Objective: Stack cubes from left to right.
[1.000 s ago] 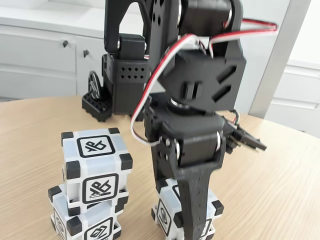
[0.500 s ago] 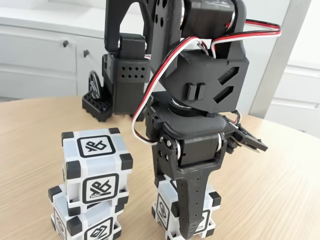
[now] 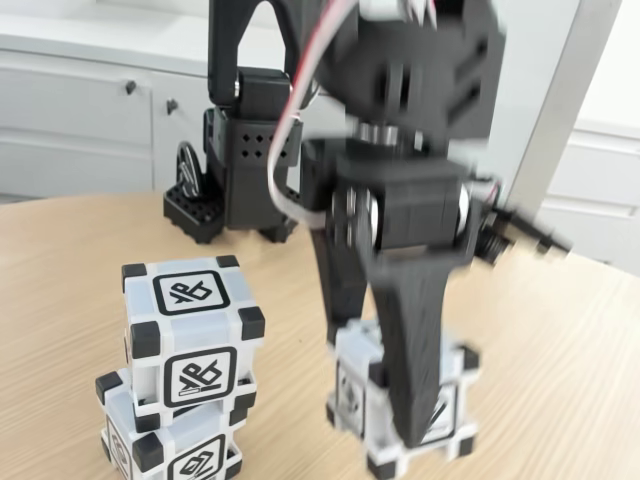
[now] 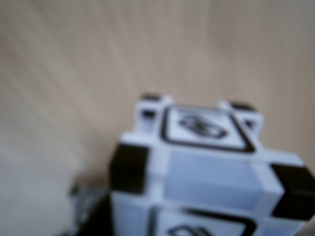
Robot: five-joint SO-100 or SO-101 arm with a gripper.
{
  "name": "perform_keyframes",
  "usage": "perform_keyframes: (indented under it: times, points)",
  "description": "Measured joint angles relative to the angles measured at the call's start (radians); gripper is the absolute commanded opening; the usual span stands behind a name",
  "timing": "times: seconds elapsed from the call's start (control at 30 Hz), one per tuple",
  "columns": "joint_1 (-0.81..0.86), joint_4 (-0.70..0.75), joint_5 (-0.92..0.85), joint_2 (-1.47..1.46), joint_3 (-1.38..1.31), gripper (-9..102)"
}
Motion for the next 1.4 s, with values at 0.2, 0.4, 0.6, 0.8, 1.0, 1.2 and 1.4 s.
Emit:
perform_keyframes:
  times: [0.2,0.4,0.6,0.8,1.0,1.2,1.4]
  points:
    - [0.0,0.0,0.035,0.161,0.0,14]
    - [0.0,0.0,0.084,0.318,0.0,15]
    - [0.0,0.051,0.114,0.459,0.0,14]
    - [0.057,0.107,0.114,0.474,0.0,15]
    - [0.21,0.114,0.114,0.474,-0.101,15]
    - [0.287,0.114,0.117,0.476,-0.17,15]
    - [0.291,0.114,0.104,0.476,-0.17,15]
